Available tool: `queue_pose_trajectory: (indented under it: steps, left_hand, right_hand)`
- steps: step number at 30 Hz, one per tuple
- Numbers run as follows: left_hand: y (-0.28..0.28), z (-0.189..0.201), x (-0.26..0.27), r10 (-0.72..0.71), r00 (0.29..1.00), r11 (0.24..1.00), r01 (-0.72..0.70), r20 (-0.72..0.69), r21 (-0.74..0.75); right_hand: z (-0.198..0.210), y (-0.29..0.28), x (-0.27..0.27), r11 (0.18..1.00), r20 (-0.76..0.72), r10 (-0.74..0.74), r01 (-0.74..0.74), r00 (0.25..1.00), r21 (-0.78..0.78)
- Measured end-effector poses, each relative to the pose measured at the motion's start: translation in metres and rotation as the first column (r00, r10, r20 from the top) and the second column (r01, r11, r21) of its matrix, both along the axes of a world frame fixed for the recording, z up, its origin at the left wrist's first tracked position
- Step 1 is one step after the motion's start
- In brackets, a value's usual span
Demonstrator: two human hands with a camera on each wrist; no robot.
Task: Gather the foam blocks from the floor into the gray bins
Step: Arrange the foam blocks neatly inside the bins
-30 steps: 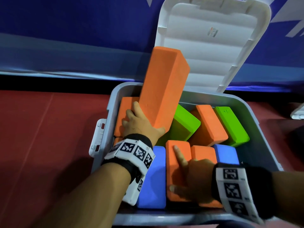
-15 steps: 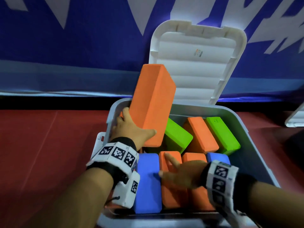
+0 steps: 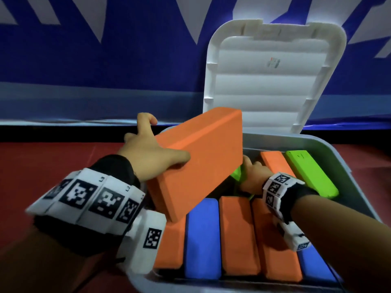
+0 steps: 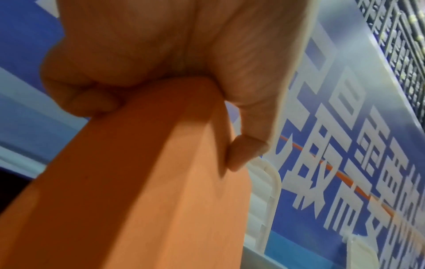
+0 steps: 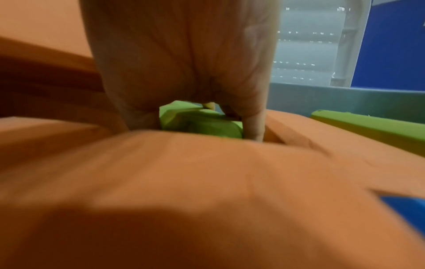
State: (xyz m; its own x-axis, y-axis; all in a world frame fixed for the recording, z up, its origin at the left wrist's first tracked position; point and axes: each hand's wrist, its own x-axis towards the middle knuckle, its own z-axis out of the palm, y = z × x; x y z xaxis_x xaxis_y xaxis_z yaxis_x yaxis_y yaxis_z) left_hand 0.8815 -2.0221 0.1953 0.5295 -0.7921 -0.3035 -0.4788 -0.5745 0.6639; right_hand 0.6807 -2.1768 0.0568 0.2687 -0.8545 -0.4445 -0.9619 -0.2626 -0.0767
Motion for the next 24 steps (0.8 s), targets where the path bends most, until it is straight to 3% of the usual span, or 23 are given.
queue_pose_trajectory:
  steps: [5,10,15,21,24]
  left_hand:
    - [-0.004,0.035,0.005,0.069,0.991,0.980,-0.047,0.113,-0.191]
    - [-0.030,0.046,-0.021,-0.004,0.966,0.993,0.034,0.259,-0.111]
    - [-0.077,0.033,-0.062,-0.107,0.968,0.994,0.095,0.229,0.062]
    - [-0.051,0.006,-0.050,-0.254,0.967,0.951,0.253,0.019,-0.179]
    - [-0.016,-0.012,-0.050,-0.145,0.987,0.971,0.128,-0.072,-0.203]
  right_hand:
    - [0.025,0.000,-0.021,0.993,0.070,-0.044,0.051,0.997,-0.111]
    - [0.067,0.002,-0.041,0.968,0.118,-0.157,0.177,0.981,-0.179]
    - [0.076,0.012,-0.048,0.954,0.127,-0.212,0.233,0.969,-0.186]
    - [0.069,0.011,-0.045,0.934,0.215,-0.274,0.313,0.937,-0.175]
    - [0.067,0.013,-0.041,0.919,0.265,-0.314,0.362,0.912,-0.156]
